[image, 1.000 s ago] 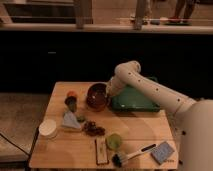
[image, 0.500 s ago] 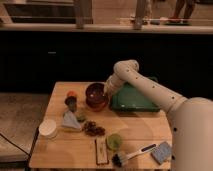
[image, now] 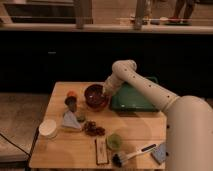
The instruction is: Stack bowls on top of each other
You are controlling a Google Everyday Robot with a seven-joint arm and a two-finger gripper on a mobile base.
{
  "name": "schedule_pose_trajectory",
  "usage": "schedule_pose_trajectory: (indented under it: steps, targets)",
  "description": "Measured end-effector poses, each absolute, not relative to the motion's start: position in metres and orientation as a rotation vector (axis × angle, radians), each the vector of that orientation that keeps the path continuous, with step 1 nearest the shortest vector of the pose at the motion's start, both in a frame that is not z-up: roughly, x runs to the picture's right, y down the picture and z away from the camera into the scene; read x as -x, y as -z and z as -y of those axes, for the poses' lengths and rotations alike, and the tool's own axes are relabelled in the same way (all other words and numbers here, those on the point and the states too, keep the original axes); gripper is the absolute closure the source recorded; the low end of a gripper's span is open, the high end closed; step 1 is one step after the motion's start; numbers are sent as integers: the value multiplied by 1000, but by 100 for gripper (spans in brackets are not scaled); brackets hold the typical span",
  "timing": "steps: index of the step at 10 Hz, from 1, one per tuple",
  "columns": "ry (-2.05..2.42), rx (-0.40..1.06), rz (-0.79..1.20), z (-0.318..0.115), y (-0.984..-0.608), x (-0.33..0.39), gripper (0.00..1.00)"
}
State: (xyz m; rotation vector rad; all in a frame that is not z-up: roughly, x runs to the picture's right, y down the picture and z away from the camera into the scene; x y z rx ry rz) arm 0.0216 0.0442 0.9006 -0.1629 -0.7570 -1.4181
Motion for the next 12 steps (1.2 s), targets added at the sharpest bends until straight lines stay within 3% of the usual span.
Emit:
schedule_pose_trajectory:
  steps: [5, 12]
  targets:
    - [1409, 178, 779, -54, -904, -19, 21]
    - [1434, 177, 780, -55, -901, -15, 20]
